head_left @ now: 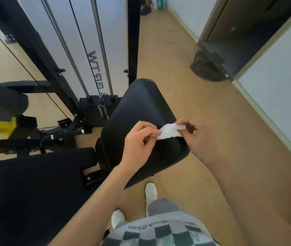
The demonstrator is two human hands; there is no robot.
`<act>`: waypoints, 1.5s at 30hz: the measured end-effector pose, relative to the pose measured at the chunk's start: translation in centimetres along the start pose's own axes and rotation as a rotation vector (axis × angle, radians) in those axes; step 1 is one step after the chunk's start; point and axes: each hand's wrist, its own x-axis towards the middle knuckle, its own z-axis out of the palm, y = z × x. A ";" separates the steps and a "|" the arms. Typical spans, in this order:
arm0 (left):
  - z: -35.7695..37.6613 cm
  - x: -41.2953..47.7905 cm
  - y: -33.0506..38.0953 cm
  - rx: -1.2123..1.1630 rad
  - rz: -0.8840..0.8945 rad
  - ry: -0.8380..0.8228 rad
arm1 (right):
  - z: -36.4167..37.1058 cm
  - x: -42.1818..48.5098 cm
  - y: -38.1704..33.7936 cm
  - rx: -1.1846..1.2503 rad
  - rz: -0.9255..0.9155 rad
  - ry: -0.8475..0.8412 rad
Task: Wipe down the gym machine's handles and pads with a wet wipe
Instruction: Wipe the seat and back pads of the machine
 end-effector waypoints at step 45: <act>2.9 -1.3 3.3 -0.012 -0.141 0.086 | -2.7 -0.6 4.1 0.261 -0.076 -0.192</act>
